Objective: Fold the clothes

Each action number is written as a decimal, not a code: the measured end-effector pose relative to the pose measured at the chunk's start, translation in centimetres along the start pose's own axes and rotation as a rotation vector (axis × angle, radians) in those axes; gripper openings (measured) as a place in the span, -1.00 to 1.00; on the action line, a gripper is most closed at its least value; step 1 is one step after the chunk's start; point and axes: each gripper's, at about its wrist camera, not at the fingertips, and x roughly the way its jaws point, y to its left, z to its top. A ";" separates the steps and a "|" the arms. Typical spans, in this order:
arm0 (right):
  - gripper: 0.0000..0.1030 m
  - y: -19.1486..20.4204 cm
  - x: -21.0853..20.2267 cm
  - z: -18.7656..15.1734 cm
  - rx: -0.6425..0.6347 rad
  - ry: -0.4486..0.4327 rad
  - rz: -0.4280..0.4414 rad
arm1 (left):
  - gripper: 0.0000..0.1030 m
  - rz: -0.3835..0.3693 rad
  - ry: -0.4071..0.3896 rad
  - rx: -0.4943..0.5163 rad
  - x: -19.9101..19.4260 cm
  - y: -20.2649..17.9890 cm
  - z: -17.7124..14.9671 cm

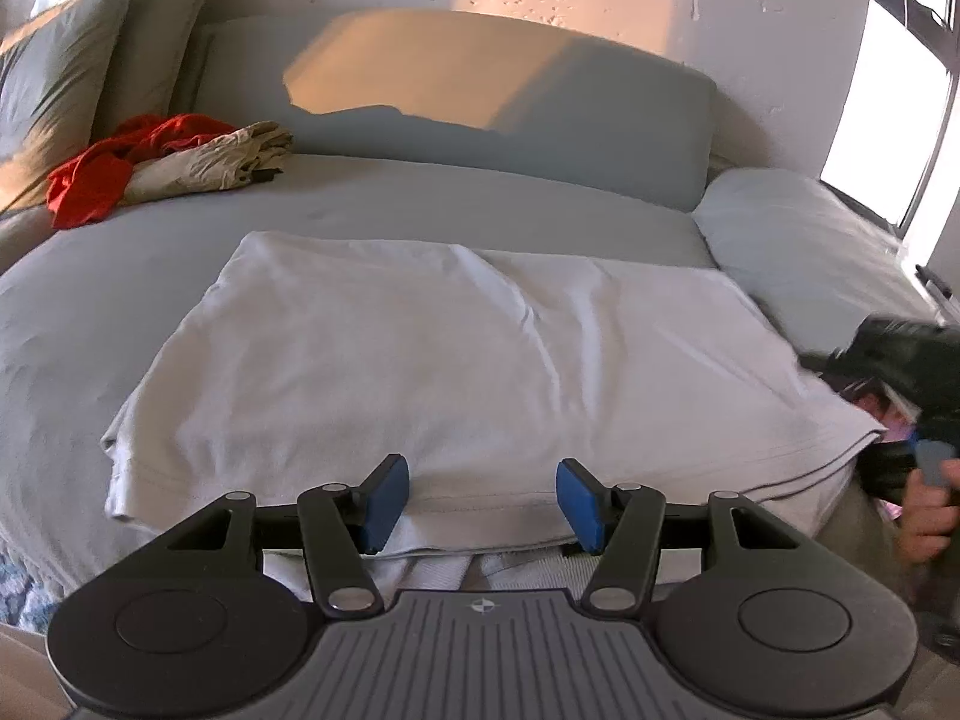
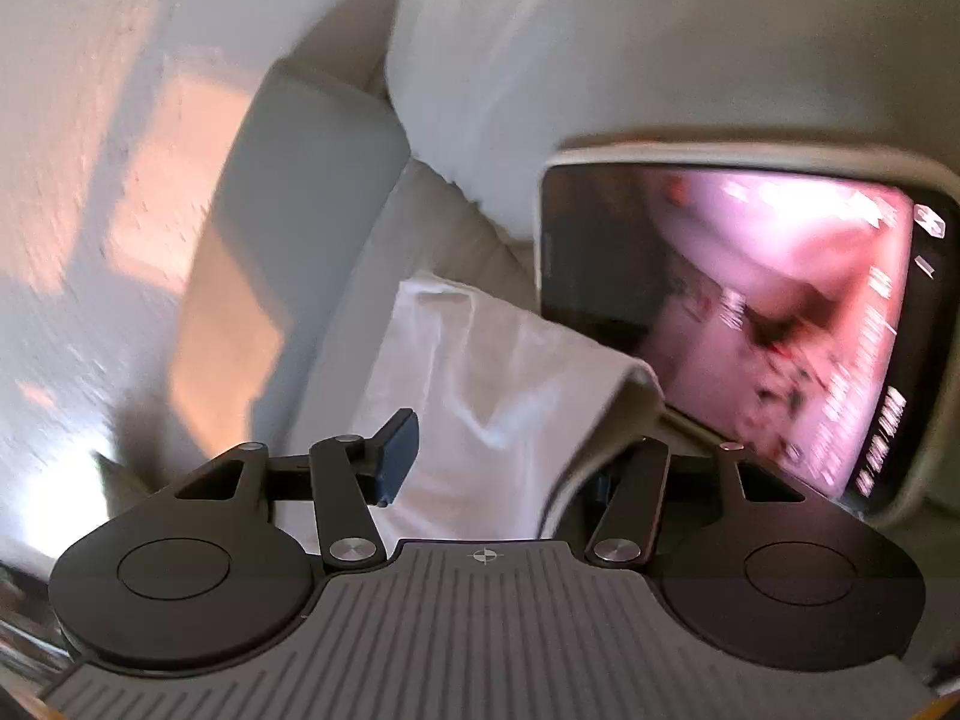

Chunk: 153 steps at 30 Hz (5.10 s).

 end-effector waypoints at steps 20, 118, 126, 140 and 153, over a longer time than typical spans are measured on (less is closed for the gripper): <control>-0.85 21.3 -2.1 -17.0 -1.137 -0.068 -0.030 | 0.08 0.172 -0.194 -0.435 -6.7 17.3 2.4; -0.51 18.5 14.9 -10.9 -0.709 0.561 0.295 | -0.80 -0.018 0.126 -0.096 13.8 12.6 13.2; -0.99 14.2 21.9 -6.5 -0.397 0.414 0.153 | -0.80 0.137 0.061 -0.313 14.7 17.7 13.5; -0.02 16.9 8.2 -7.6 -0.682 0.359 0.101 | -0.48 0.045 0.088 -0.022 2.3 7.9 8.6; 0.10 13.5 -1.7 -13.9 -1.165 0.380 -0.051 | -0.40 0.258 0.183 0.128 -1.2 7.6 2.6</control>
